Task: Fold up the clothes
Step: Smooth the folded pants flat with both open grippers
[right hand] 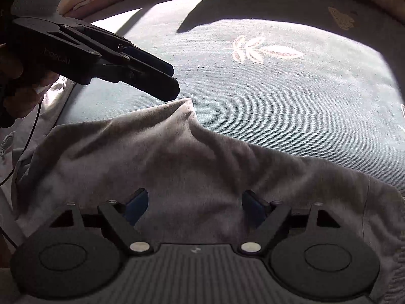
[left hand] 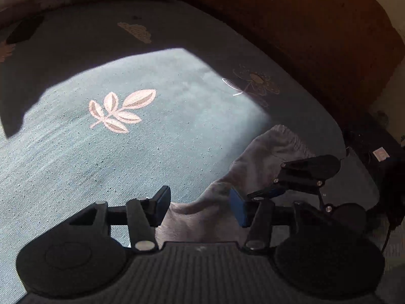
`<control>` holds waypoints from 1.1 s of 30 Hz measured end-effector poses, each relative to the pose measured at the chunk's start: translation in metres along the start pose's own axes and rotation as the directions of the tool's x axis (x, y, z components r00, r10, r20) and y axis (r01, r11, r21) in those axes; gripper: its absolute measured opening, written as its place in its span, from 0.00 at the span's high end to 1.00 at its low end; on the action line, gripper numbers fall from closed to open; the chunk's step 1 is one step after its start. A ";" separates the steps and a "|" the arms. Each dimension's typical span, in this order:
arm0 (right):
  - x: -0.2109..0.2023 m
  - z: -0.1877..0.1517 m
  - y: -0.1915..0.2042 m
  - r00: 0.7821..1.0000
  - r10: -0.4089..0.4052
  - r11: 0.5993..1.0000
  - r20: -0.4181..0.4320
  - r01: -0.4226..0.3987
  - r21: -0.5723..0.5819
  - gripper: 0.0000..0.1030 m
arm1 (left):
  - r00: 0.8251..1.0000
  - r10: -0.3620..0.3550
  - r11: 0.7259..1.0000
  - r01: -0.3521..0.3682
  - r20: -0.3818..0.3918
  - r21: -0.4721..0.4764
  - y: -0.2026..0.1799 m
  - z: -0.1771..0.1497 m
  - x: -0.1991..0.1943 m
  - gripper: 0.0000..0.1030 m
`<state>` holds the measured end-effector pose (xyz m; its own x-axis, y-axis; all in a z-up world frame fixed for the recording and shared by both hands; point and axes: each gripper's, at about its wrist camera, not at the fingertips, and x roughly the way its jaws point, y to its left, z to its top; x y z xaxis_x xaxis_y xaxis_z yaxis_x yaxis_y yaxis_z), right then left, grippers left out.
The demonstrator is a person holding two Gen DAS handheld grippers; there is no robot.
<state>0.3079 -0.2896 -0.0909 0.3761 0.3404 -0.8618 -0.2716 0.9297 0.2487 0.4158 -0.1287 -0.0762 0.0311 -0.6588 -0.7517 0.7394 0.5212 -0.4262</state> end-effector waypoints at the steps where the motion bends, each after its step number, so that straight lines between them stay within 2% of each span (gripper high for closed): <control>1: -0.005 -0.001 -0.002 1.000 -0.018 1.000 0.012 0.018 0.010 0.18 | 1.000 0.004 1.000 -0.004 -0.019 -0.013 0.001 -0.005 0.008 0.48; 2: -0.011 -0.003 -0.005 0.999 -0.044 0.999 0.025 0.043 0.014 0.18 | 0.999 0.017 0.999 -0.018 -0.038 -0.027 0.002 -0.009 0.015 0.48; 4: -0.022 -0.005 -0.015 0.993 -0.100 0.995 0.056 0.099 0.028 0.18 | 0.989 0.121 0.991 -0.126 -0.086 -0.053 0.010 -0.020 0.026 0.49; 7: -0.024 -0.010 -0.043 0.982 -0.174 0.984 0.074 0.169 0.062 0.18 | 0.982 0.169 0.983 -0.174 -0.084 -0.061 0.019 -0.033 0.020 0.48; 10: -0.013 -0.016 -0.077 0.964 -0.263 0.960 0.036 0.258 0.105 0.19 | 0.954 0.273 0.962 -0.275 -0.124 0.003 0.011 -0.036 0.014 0.48; 12: -0.024 -0.019 -0.087 0.971 -0.230 0.964 0.071 0.217 0.157 0.19 | 0.936 0.333 0.943 -0.331 -0.116 0.036 0.002 -0.037 0.005 0.49; 14: -0.039 -0.022 -0.083 0.967 -0.240 0.957 0.091 0.220 0.188 0.19 | 0.936 0.337 0.941 -0.333 -0.104 0.050 -0.010 -0.040 -0.006 0.49; 16: -0.052 -0.029 -0.072 0.962 -0.253 0.954 0.103 0.230 0.192 0.19 | 0.939 0.326 0.945 -0.322 -0.106 0.049 -0.025 -0.046 -0.011 0.44; 19: -0.060 -0.044 -0.055 0.966 -0.242 0.959 0.086 0.225 0.175 0.19 | 0.936 0.326 0.945 -0.319 -0.131 0.067 -0.053 -0.062 -0.013 0.43; 22: -0.056 -0.055 -0.041 0.969 -0.242 0.964 0.057 0.233 0.128 0.18 | 0.920 0.357 0.934 -0.351 -0.166 0.060 -0.073 -0.091 -0.017 0.42; 26: -0.047 -0.061 -0.028 0.966 -0.258 0.965 0.025 0.256 0.058 0.18 | 0.887 0.421 0.904 -0.428 -0.187 0.004 -0.083 -0.127 -0.032 0.42; 29: -0.055 -0.057 -0.016 0.971 -0.232 0.973 0.055 0.232 0.021 0.18 | 0.867 0.462 0.879 -0.476 -0.184 -0.035 -0.085 -0.150 -0.046 0.37; 31: -0.057 -0.054 -0.005 0.969 -0.240 0.971 0.061 0.240 0.003 0.18 | 0.860 0.473 0.868 -0.492 -0.189 -0.066 -0.083 -0.167 -0.050 0.36; 33: -0.058 -0.052 0.010 0.965 -0.254 0.967 0.066 0.255 -0.007 0.18 | 0.864 0.468 0.867 -0.489 -0.184 -0.089 -0.080 -0.183 -0.052 0.36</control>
<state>0.2371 -0.3078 -0.0619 0.4906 0.1019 -0.8654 -0.1729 0.9848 0.0180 0.2318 -0.0365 -0.0950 0.2492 -0.2250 -0.9420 0.5660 0.8231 -0.0469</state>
